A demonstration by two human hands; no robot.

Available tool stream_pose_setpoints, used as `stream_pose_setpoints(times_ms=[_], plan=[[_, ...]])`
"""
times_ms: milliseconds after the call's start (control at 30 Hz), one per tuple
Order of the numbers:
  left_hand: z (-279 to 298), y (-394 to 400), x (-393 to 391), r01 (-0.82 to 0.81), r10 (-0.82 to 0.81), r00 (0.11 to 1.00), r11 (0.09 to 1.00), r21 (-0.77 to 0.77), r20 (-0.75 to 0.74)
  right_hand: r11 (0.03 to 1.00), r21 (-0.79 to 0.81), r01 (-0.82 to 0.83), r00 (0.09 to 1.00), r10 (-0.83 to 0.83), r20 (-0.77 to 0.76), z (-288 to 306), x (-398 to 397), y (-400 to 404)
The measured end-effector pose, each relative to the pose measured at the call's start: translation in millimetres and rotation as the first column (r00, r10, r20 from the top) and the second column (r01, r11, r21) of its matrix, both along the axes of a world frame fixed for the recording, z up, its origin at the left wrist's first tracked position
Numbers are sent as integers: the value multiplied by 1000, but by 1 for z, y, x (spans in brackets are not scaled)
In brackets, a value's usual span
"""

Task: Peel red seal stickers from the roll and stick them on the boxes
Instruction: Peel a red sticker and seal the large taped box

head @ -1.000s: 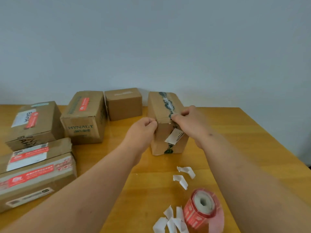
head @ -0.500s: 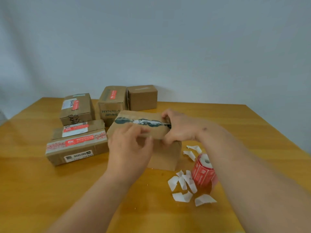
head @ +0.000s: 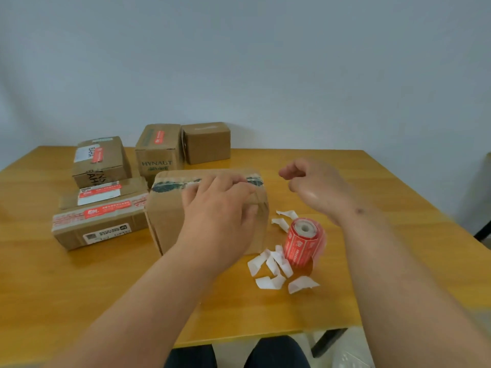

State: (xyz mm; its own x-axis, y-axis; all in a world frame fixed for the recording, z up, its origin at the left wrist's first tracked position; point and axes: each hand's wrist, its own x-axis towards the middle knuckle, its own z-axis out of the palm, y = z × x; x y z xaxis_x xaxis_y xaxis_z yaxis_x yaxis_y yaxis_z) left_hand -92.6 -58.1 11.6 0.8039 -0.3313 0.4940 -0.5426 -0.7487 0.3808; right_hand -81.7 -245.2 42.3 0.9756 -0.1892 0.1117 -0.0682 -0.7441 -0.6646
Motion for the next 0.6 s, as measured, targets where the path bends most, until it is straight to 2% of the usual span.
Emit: stream_pose_setpoints(times_ms=[100, 200, 333, 600], plan=[[-15, -22, -10, 195, -195, 981, 980, -28, 11, 1000, 8, 13, 1000, -13, -11, -21, -27, -13], [-30, -41, -23, 286, -295, 951, 953, -100, -92, 1000, -1, -7, 1000, 7, 11, -39, -53, -29], [-52, -60, -31, 295, -324, 927, 941, -168, -186, 996, -75, -41, 999, 42, 12, -59, -68, -49], [-75, -79, -33, 244, -290, 936, 943, -224, -200, 982, -183, -49, 994, 67, 90, -84, -70, -60]])
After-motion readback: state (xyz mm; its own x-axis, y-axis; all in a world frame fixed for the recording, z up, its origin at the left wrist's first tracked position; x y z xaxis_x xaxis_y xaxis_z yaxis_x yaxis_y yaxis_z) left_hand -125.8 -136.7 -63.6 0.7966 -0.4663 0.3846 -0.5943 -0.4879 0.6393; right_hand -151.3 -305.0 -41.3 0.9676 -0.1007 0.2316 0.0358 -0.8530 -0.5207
